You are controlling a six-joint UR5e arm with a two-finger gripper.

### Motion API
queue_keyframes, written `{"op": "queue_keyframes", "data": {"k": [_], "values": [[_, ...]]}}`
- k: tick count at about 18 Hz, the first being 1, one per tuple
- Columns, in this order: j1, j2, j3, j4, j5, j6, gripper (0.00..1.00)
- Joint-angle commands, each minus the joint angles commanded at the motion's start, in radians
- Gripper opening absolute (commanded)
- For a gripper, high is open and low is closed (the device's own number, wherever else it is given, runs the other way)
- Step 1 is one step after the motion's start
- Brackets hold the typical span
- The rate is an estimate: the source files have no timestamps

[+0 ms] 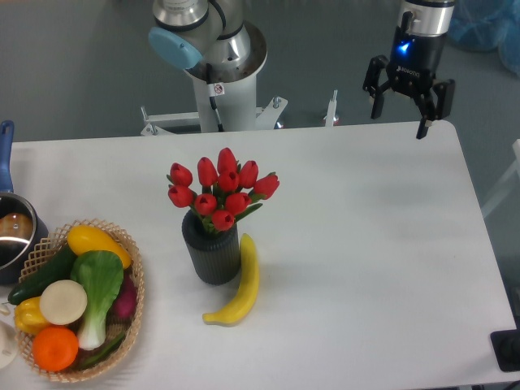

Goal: Pick up the flowers from the vase
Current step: 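Move the open gripper toward the red tulip bouquet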

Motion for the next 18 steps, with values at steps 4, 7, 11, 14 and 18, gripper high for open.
{"op": "queue_keyframes", "data": {"k": [4,7,11,14,18], "values": [[-0.005,0.005,-0.009,0.002,-0.002,0.0,1.0],[-0.025,0.006,-0.012,0.008,-0.009,-0.038,1.0],[-0.028,0.0,-0.009,0.011,-0.075,-0.228,1.0],[-0.025,-0.003,-0.035,0.011,-0.151,-0.329,1.0],[-0.008,0.008,-0.112,0.063,-0.264,-0.373,1.0]]}}
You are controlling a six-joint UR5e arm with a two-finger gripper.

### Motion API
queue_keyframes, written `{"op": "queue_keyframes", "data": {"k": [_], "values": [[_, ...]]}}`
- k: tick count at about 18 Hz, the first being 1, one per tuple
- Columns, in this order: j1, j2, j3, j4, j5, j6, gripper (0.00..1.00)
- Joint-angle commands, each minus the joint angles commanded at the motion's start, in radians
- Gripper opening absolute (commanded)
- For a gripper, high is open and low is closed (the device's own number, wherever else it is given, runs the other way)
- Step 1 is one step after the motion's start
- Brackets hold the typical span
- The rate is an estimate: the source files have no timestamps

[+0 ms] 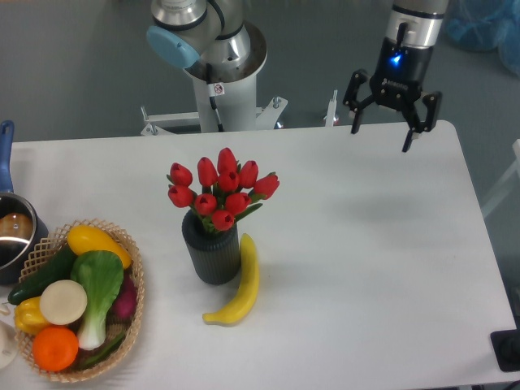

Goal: Pick up the flowers from the vase
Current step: 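Move the open gripper toward the red tulip bouquet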

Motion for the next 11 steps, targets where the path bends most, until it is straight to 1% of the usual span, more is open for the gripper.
{"op": "queue_keyframes", "data": {"k": [1,3,6,9,11], "values": [[-0.002,0.002,-0.015,0.029,0.0,-0.002,1.0],[-0.002,0.005,-0.046,0.06,0.0,0.0,1.0],[-0.011,0.008,-0.081,0.059,0.0,-0.005,1.0],[-0.012,0.021,-0.144,0.065,0.0,0.008,1.0],[-0.012,0.028,-0.17,0.065,0.002,0.011,1.0]]}}
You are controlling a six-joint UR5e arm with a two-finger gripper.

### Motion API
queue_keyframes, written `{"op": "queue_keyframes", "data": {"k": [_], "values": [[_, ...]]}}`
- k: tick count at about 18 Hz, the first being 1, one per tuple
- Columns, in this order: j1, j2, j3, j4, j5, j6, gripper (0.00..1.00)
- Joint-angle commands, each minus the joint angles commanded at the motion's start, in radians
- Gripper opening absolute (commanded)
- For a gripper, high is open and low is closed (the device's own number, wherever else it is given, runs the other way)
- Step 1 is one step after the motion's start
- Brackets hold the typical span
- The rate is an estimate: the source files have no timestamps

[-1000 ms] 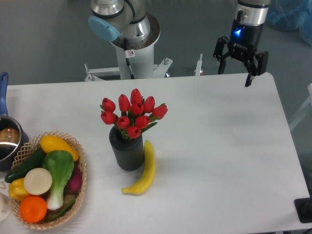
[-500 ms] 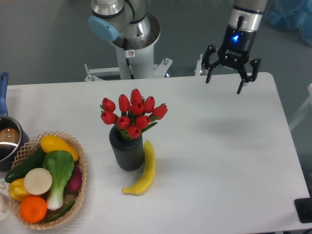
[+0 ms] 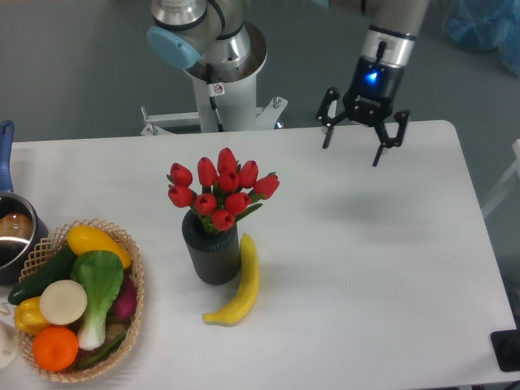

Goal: Pick up the flowers from the vase
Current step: 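Move the open gripper toward the red tulip bouquet, then lower the open gripper around the tulip stems above the black vase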

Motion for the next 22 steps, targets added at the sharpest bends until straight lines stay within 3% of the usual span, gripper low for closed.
{"op": "queue_keyframes", "data": {"k": [6,11,15,22], "values": [[-0.092,0.029,-0.003,-0.002,-0.063,-0.009,1.0],[-0.176,-0.029,-0.011,0.0,-0.107,0.075,1.0],[-0.184,-0.006,-0.06,-0.002,-0.178,0.071,1.0],[-0.19,-0.024,-0.097,0.006,-0.334,0.069,1.0]]}}
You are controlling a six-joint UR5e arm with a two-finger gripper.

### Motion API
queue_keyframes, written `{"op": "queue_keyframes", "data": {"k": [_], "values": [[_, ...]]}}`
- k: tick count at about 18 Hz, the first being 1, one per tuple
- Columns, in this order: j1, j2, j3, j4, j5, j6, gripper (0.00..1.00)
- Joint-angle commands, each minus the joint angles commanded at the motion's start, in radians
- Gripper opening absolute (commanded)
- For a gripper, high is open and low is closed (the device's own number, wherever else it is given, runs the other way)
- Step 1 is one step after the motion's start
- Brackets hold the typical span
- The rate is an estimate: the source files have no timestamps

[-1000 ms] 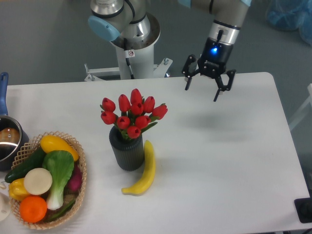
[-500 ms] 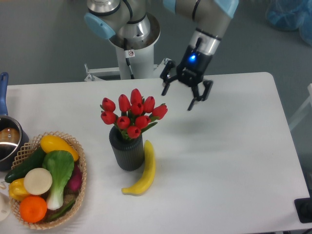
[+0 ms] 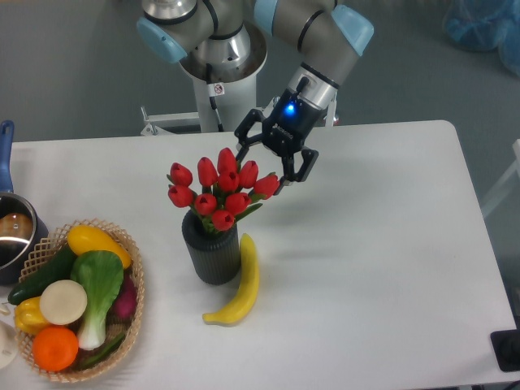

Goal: Pick up the flowers from the vase
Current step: 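Lower the open gripper around the tulip stems above the black vase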

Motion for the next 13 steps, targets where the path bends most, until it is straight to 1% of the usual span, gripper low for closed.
{"op": "queue_keyframes", "data": {"k": [2,3,9,10,13], "values": [[0.002,-0.009,-0.02,0.0,-0.098,0.002,1.0],[0.0,-0.012,-0.021,0.0,-0.12,0.003,1.0],[-0.003,-0.014,-0.026,0.002,-0.137,0.003,1.0],[-0.005,-0.018,-0.023,0.008,-0.137,0.005,1.0],[-0.012,-0.06,-0.018,0.058,-0.137,0.008,1.0]]}}
